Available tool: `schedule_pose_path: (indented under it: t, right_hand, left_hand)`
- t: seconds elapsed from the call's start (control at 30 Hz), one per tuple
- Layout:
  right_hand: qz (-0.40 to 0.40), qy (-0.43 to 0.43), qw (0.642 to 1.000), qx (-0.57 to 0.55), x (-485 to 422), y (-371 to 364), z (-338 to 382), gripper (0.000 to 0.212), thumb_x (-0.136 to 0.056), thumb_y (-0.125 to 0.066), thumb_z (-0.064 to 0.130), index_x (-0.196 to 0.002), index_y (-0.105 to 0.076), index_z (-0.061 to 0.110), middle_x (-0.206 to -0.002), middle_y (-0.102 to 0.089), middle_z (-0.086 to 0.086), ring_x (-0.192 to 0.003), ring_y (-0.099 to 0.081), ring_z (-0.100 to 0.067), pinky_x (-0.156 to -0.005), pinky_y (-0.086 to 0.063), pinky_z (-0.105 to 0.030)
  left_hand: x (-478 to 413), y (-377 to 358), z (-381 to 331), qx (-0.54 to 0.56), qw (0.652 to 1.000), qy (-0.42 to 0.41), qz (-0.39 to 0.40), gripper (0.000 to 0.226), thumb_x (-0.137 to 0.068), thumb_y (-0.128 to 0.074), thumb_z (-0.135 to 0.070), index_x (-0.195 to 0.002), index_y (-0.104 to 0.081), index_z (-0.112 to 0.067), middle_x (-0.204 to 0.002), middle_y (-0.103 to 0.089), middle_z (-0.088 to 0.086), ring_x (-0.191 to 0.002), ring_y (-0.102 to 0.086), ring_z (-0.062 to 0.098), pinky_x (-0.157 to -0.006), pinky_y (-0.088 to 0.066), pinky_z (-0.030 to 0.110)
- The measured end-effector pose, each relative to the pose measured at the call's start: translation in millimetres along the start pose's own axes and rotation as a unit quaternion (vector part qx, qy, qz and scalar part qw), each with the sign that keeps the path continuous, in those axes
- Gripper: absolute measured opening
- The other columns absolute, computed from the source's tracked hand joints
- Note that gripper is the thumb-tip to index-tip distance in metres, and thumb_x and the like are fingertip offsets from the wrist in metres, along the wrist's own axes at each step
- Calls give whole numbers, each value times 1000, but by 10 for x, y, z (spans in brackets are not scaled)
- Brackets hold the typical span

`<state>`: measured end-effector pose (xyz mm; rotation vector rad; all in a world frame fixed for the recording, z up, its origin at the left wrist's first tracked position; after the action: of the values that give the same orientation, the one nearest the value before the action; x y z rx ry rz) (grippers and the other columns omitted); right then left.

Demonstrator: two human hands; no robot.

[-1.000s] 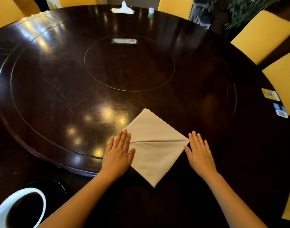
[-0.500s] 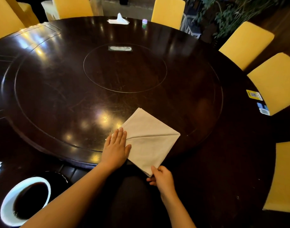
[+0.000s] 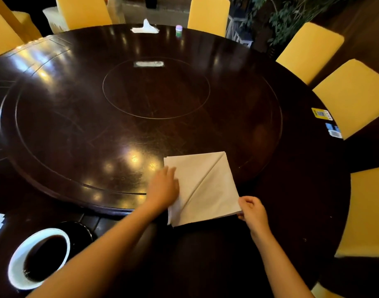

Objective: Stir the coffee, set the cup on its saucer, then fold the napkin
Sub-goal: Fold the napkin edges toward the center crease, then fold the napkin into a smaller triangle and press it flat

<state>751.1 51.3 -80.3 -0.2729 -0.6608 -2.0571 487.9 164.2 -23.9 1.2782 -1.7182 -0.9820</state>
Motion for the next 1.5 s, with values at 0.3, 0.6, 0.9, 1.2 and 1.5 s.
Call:
schedule_pose_path:
  t: [0.3, 0.6, 0.9, 1.2, 1.5]
  right_hand:
    - [37, -40, 998, -24, 81, -166, -220, 16, -90, -54, 5, -106, -56, 2, -84, -63, -5, -69, -58, -15, -62, -50, -26]
    - [-8, -42, 992, -115, 110, 167, -116, 29, -88, -59, 5, -116, -54, 3, -99, -65, -16, -77, -62, -19, -75, -53, -34]
    - [45, -63, 966, -247, 339, 392, 96, 25, -88, -57, 0, -112, -54, 9, -72, -58, -10, -53, -52, -12, -44, -49, -23]
    - [157, 88, 976, -126, 695, 578, 690, 19, -87, -60, 8, -100, -65, 20, -92, -62, -1, -81, -58, -13, -70, -47, -26]
    - [91, 309, 919, 228, 961, 884, 1191, 11, -81, -70, 18, -91, -68, 23, -93, -65, 10, -91, -57, -7, -80, -41, -25]
  left_hand:
    - [-858, 73, 211, -32, 999, -7, 43, 35, -93, -41, -13, -124, -56, -11, -126, -56, 18, -115, -49, 35, -95, -40, 41]
    - [-604, -16, 379, 163, 966, 83, 185, 8, -87, -58, -9, -83, -64, -5, -82, -60, 12, -71, -59, 21, -58, -53, 24]
    - [318, 221, 453, 551, 814, 149, 102, 28, -87, -56, 1, -115, -56, -2, -97, -59, 20, -66, -63, 17, -48, -54, 18]
    - [870, 553, 261, 586, 805, 67, 64, 35, -87, -54, 2, -122, -56, -3, -111, -58, 20, -98, -60, 24, -67, -56, 17]
    - [1179, 1126, -13, 192, 967, -121, -116, 14, -79, -69, -15, -93, -72, -17, -86, -68, 0, -75, -62, 14, -67, -46, 17]
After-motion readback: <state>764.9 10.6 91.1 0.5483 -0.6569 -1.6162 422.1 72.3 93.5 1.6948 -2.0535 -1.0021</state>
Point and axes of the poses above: each hand's wrist, its own x-axis away from the middle knuckle, its own y-axis out of the back of the hand, z = x × y, the point moved 10 cm from there along -x, towards the middle knuckle
